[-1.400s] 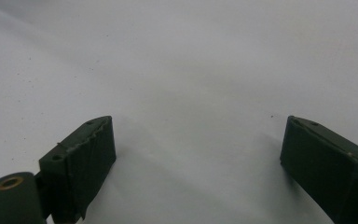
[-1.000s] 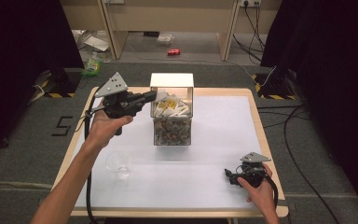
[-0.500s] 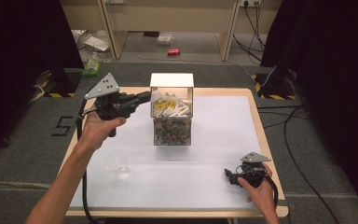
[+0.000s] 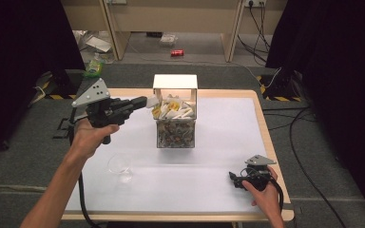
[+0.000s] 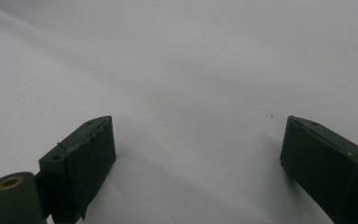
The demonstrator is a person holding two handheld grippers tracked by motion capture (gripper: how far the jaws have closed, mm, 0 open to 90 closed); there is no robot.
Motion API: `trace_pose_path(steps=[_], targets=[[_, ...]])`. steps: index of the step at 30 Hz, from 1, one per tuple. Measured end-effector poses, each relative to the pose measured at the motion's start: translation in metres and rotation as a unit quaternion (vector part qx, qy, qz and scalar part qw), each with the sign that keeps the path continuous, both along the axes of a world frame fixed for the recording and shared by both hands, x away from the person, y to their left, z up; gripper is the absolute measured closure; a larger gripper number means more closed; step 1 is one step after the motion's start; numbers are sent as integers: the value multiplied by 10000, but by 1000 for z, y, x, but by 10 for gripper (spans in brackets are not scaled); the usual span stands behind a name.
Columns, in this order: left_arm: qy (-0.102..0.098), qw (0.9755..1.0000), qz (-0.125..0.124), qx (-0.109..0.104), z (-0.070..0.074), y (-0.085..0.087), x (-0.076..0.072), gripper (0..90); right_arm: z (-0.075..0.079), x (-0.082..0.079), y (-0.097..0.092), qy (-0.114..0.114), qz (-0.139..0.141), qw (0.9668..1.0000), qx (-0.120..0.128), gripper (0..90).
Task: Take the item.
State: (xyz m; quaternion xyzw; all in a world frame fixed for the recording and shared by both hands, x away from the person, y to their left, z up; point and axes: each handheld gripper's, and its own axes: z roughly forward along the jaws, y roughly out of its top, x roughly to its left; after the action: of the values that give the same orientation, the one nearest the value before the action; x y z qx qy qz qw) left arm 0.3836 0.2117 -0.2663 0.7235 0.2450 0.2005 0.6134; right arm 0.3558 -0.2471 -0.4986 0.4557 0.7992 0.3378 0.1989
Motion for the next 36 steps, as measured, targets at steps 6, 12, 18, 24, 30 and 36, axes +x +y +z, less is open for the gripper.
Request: trace_pose_path(steps=[6, 12, 18, 24, 30, 36], targets=[[-41, 10000, -7, 66, -1, 7, -9, 894, 0, 0, 0, -6, 8, 10000, -4, 108], [-28, 9999, 22, 107, -7, 15, -16, 894, 0, 0, 0, -8, 10, 10000, -4, 108], [-14, 10000, 52, 54, -12, 26, -24, 894, 0, 0, 0, -8, 9, 10000, -8, 108], [-15, 10000, 72, 53, -18, 35, -33, 894, 0, 0, 0, -13, 12, 10000, -9, 108], [3, 9999, 98, 56, -25, 43, -41, 894, 0, 0, 0, -21, 13, 10000, -15, 108], [16, 9999, 126, 28, -32, 50, -48, 894, 0, 0, 0, -18, 10, 10000, -5, 108]])
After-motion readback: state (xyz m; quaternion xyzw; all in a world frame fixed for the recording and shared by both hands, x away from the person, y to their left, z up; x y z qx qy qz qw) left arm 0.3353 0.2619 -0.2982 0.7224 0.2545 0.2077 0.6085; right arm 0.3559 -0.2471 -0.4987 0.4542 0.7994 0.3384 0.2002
